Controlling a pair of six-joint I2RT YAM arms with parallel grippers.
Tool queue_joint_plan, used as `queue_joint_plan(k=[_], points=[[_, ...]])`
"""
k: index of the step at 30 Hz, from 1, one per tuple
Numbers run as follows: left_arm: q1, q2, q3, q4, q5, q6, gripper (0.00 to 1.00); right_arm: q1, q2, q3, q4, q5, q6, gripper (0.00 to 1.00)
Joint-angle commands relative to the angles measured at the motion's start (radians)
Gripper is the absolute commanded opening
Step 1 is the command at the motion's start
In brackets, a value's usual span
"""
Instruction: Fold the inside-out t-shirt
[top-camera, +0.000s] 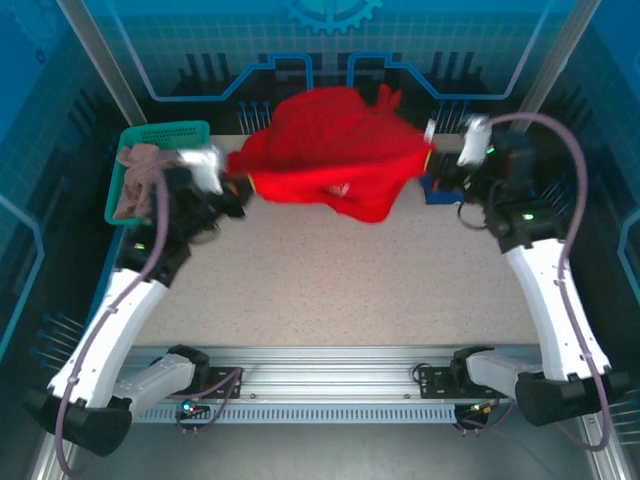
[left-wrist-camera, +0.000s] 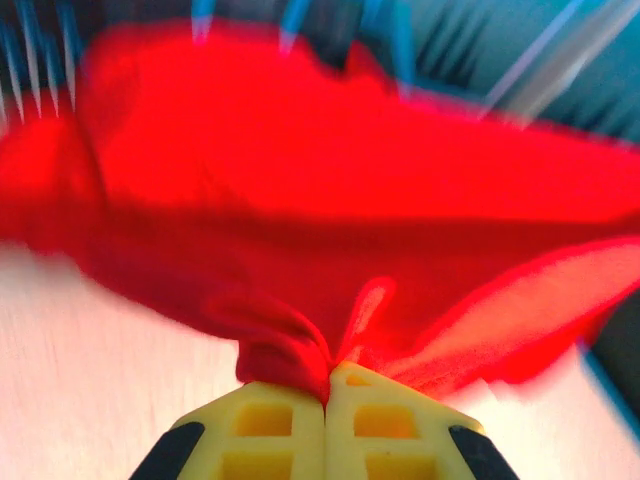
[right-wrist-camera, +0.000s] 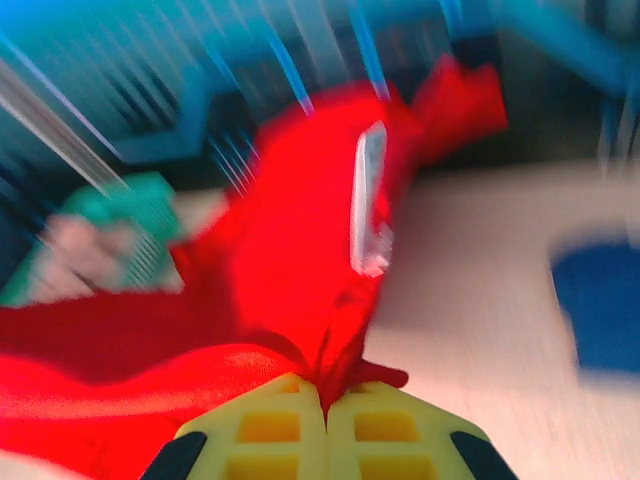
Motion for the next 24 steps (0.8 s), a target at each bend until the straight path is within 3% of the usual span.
queue_joint_plan(k=[1,4,5,9,13,16,19,24], points=[[-0.090,0.064,-0.222,0.058,0.034,-0.089,0.00,-0.071,0.094,-0.233,-0.058,0.080,-0.003,0.00],[-0.170,0.188,-0.308,0.112,0.035,-0.104,0.15,-0.127,0.179,-0.307,-0.028,0.138,-0.017,0.07],[-0.193,0.223,-0.313,0.115,0.031,-0.108,0.25,-0.142,0.199,-0.321,-0.017,0.148,-0.025,0.14],[-0.233,0.258,-0.297,0.126,0.036,-0.112,0.49,-0.133,0.201,-0.307,-0.036,0.199,-0.054,0.39],[-0.253,0.238,-0.263,0.127,-0.014,-0.090,0.62,-0.066,0.168,-0.290,-0.075,0.212,-0.065,0.51],[-0.396,0.296,-0.207,0.173,-0.034,0.091,0.66,-0.021,0.160,-0.299,-0.079,0.169,-0.059,0.52],[-0.582,0.447,-0.118,0.189,-0.064,0.293,0.66,-0.048,0.172,-0.303,-0.057,0.107,-0.043,0.53],[-0.703,0.700,0.046,0.200,-0.040,0.458,0.62,-0.115,0.179,-0.298,-0.028,0.050,-0.037,0.54]])
